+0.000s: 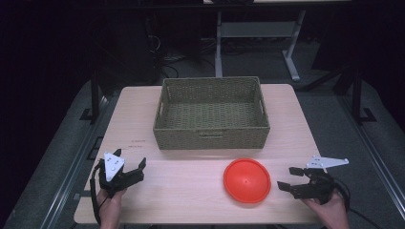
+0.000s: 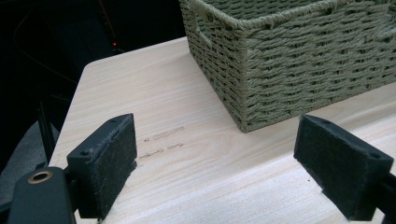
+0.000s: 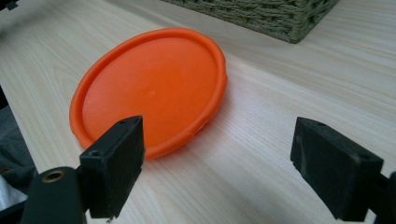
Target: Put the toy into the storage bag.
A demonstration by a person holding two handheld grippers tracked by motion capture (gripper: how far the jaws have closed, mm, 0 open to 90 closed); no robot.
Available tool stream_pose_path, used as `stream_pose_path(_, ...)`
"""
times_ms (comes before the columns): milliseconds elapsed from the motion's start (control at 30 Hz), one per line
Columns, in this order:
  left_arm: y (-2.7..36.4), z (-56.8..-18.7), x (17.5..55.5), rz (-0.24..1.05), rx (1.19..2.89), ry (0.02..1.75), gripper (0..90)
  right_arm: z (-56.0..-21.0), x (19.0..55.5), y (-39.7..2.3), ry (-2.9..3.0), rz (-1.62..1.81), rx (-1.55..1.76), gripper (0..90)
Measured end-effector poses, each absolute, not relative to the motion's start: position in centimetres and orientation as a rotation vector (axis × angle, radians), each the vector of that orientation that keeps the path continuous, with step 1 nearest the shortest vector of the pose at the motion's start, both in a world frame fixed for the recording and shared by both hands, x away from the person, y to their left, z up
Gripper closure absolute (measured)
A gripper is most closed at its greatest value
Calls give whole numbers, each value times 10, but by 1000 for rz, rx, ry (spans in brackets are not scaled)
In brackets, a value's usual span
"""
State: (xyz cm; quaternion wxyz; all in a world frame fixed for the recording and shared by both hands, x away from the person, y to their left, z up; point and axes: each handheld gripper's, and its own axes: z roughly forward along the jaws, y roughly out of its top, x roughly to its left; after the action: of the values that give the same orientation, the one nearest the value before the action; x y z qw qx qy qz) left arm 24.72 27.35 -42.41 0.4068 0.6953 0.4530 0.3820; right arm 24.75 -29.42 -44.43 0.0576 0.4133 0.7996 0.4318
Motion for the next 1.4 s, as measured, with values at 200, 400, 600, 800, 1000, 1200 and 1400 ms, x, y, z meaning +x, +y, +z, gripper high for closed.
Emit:
stream_pose_path(200,271,-424,247,969,1771,1129,127,-440,255,-286,2465,1282,1239,171)
stream_pose_path(400,272,-424,247,970,1768,1131,127,-436,262,-276,2498,1256,1233,171)
stream_pose_path(600,273,-425,248,967,1769,1139,127,-435,272,-271,2521,1266,1232,183)
stream_pose_path(800,273,-425,248,968,1762,1136,127,-435,286,-256,2545,1253,1228,208)
stream_pose_path(1000,270,-425,249,963,1781,1123,127,-443,292,-246,2561,1279,1233,227)
stream_pose_path(1200,270,-426,250,957,1779,1128,127,-454,291,-243,2583,1233,1278,269)
stream_pose_path(1400,269,-426,250,954,1775,1133,127,-456,291,-242,2593,1203,1288,319)
